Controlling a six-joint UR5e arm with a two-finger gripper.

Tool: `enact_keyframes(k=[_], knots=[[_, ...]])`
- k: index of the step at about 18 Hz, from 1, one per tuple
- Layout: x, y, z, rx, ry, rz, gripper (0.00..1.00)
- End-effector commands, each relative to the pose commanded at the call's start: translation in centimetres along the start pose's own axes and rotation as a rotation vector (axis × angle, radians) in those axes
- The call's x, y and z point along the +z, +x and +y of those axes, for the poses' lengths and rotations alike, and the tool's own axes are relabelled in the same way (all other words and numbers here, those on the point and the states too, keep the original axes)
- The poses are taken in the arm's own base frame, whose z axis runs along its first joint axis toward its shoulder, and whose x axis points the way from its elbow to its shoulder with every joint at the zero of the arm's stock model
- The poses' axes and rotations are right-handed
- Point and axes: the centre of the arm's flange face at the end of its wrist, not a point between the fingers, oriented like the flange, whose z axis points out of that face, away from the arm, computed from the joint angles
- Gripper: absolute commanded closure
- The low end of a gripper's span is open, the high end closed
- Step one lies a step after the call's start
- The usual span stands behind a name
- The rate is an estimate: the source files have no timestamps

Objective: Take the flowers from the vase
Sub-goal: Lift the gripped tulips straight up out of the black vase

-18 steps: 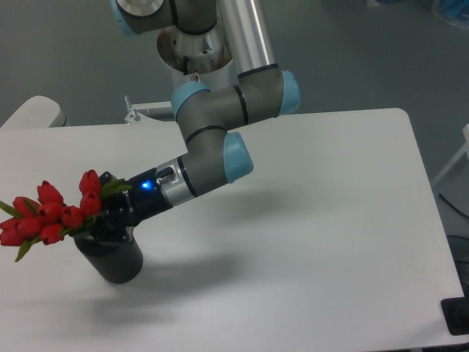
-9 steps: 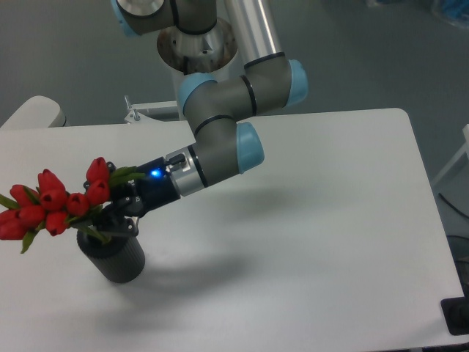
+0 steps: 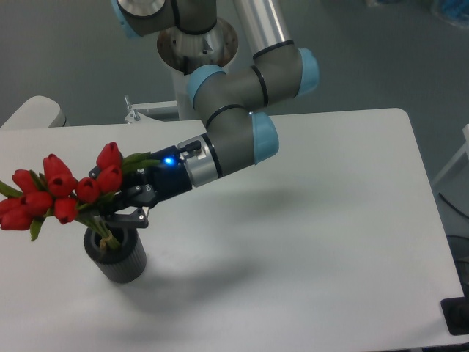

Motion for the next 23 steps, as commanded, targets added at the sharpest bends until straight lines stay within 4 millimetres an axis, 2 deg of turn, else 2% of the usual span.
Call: enact_keyframes(k=[4,13,15,23], knots=[[0.1,-0.3,-1.3,-0.003,0.024,0.005,1.0],[-0.3,-0.9,-3.4,-0.035,0.042,0.005,1.0],[-1.0,-0.8,-4.3,-0.062,0.046,-0.005,1.0],[-3.1,-1.1,-5.7,-0.157,0.049,-0.037,1.0]])
